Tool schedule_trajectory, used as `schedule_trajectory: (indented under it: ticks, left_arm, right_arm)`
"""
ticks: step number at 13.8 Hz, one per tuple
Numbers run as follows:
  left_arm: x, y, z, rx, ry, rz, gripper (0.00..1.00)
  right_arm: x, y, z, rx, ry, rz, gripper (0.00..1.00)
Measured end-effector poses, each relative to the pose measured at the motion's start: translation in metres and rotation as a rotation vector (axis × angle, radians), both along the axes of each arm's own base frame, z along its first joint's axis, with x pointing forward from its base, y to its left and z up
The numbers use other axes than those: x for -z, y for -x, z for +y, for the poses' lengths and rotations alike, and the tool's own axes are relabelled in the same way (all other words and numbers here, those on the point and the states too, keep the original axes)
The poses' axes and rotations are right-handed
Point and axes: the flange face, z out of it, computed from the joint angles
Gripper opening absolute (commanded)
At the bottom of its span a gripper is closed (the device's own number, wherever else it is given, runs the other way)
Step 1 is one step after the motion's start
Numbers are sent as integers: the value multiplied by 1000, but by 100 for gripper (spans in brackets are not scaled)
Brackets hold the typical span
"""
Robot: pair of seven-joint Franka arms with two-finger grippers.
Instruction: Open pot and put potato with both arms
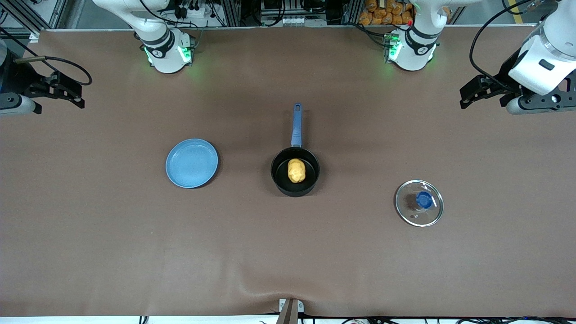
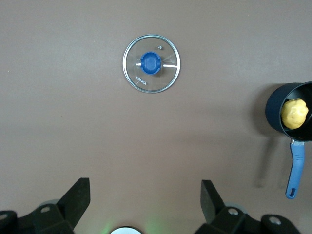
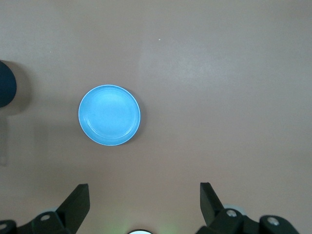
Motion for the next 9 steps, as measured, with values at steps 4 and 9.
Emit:
schedule_trajectory:
  ticks: [4,9]
  left_arm:
    - [-1,0,0,11,1,-2,100]
    - [-1,1,7,10,0,8,100]
  right_arm:
    - [-1,-1,-1,2,0,-8,100]
    - [-2,-3,-6,10,-1,-21,100]
